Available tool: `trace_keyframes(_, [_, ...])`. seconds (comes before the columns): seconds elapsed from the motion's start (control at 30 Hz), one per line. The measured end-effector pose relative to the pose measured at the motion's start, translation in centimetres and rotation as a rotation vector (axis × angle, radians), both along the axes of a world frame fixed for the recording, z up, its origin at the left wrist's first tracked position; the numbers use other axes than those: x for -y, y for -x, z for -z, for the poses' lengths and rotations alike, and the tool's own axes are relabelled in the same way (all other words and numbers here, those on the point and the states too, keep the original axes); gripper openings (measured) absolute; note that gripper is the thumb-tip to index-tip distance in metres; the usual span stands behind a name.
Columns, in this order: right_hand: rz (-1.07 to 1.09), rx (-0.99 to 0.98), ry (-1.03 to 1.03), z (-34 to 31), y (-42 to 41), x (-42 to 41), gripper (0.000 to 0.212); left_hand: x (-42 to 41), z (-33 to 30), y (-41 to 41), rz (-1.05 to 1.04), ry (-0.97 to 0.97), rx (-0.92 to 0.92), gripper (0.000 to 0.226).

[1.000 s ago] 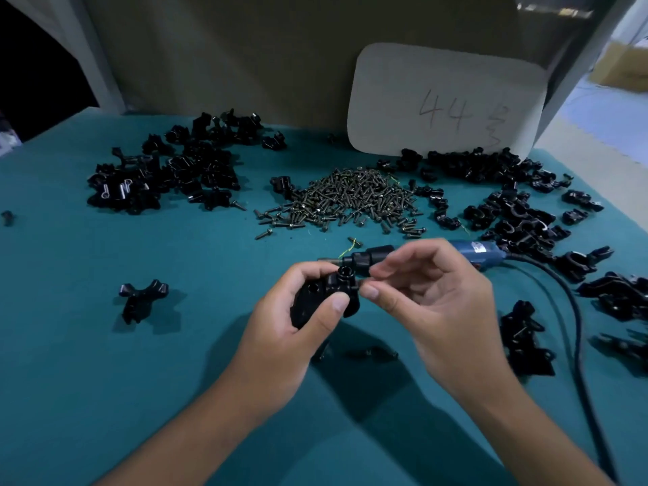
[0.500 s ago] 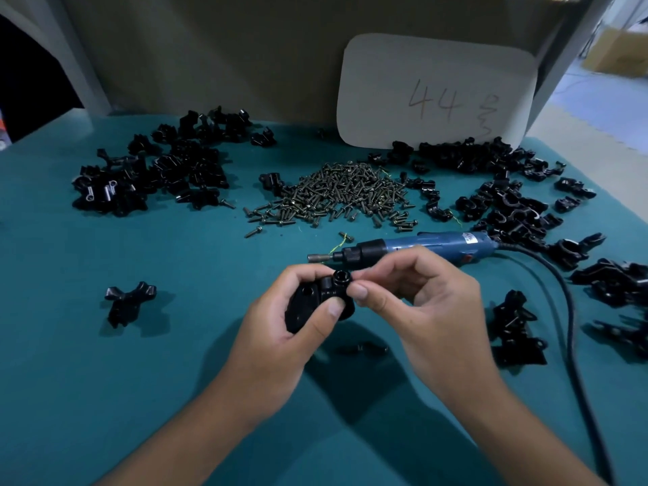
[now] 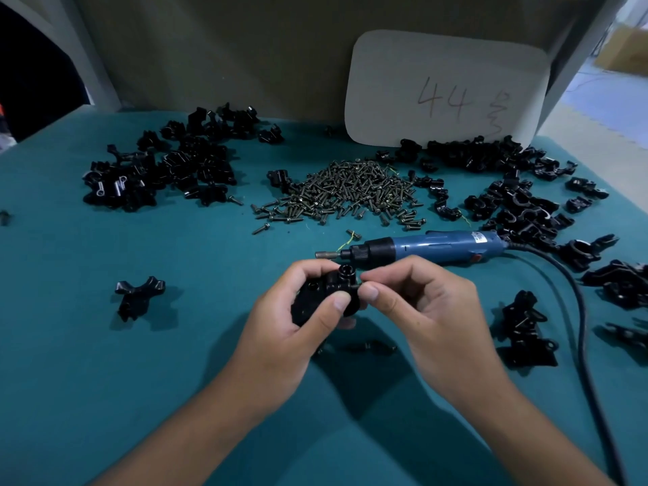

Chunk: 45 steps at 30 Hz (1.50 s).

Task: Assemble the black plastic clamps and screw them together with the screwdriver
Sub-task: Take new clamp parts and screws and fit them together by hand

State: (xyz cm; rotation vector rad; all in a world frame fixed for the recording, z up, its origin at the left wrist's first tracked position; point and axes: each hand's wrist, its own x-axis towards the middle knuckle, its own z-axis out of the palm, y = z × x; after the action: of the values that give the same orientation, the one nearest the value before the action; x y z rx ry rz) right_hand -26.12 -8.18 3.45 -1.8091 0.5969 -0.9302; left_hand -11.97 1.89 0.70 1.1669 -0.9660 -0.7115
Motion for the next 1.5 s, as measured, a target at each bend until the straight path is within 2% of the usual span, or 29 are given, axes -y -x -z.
trace_keyframes(0.17, [-0.020, -0.035, 0.030, -0.3, 0.0, -0.2, 0.015, -0.2, -0.1, 0.0, -0.004, -0.029, 0.052, 0.022])
trace_keyframes(0.3, [0.050, -0.133, 0.199, -0.1, 0.0, -0.5, 0.037, -0.2, 0.0, 0.0, -0.001, -0.050, 0.123, 0.024])
trace_keyframes(0.4, [0.066, -0.216, 0.350, 0.0, -0.1, -0.3, 0.044, 0.0, 0.1, 0.2, 0.003, -0.068, 0.131, 0.025])
trace_keyframes(0.47, [0.033, -0.293, 0.395, -0.1, 0.2, 0.1, 0.042, 0.1, 0.1, 0.2, 0.000, -0.075, 0.125, 0.024])
trace_keyframes(0.6, [-0.093, -0.493, 0.570, -0.3, 1.2, 1.1, 0.022, 0.0, 0.1, -0.1, 0.001, -0.066, 0.092, 0.023])
trace_keyframes(0.67, [-0.128, -0.545, 0.642, -0.4, 1.3, 1.3, 0.022, 0.0, 0.0, 0.0, 0.016, -0.069, 0.096, 0.023])
trace_keyframes(0.73, [-0.157, -0.535, 0.604, -0.5, 1.1, 1.2, 0.028, 0.0, 0.1, 0.1, 0.019, -0.080, 0.145, 0.025])
trace_keyframes(0.87, [-0.147, -0.423, 0.352, -0.2, 1.0, 0.9, 0.046, -0.1, 0.2, 0.0, 0.029, -0.062, 0.209, 0.025])
trace_keyframes(0.93, [-0.146, -0.448, 0.383, -0.3, 1.2, 0.8, 0.046, 0.0, 0.2, -0.1, 0.020, -0.077, 0.186, 0.024])
trace_keyframes(1.03, [-0.147, -0.469, 0.453, -0.7, 1.3, 0.8, 0.034, 0.0, 0.2, -0.2, 0.026, -0.108, 0.180, 0.025])
trace_keyframes(1.1, [-0.125, -0.476, 0.439, -0.5, 1.0, 0.7, 0.040, -0.1, 0.2, -0.2, 0.031, -0.112, 0.197, 0.026])
trace_keyframes(1.17, [-0.072, -0.475, 0.395, -0.3, 0.8, 0.8, 0.050, 0.4, -0.1, -0.2, 0.019, -0.078, 0.089, 0.028])
trace_keyframes(1.23, [-0.005, -0.400, 0.299, 0.0, 0.9, 1.5, 0.054, 1.0, -0.5, -0.7, -0.024, -0.019, -0.169, 0.028])
trace_keyframes(1.27, [-0.001, -0.384, 0.286, 0.1, 1.0, 1.7, 0.051, 1.1, -0.8, -1.1, -0.039, 0.010, -0.311, 0.028])
trace_keyframes(1.33, [-0.073, -0.465, 0.391, 0.5, 0.8, 1.7, 0.034, 1.1, -1.3, -1.9, -0.050, 0.072, -0.510, 0.033])
trace_keyframes(1.4, [-0.199, -0.597, 0.538, 1.3, 0.1, 0.9, 0.024, 1.0, -1.4, -2.3, -0.063, 0.101, -0.573, 0.032])
trace_keyframes(1.5, [-0.332, -0.618, 0.694, 2.7, -0.8, -0.2, 0.027, 1.0, -1.2, -2.1, -0.079, 0.086, -0.561, 0.037])
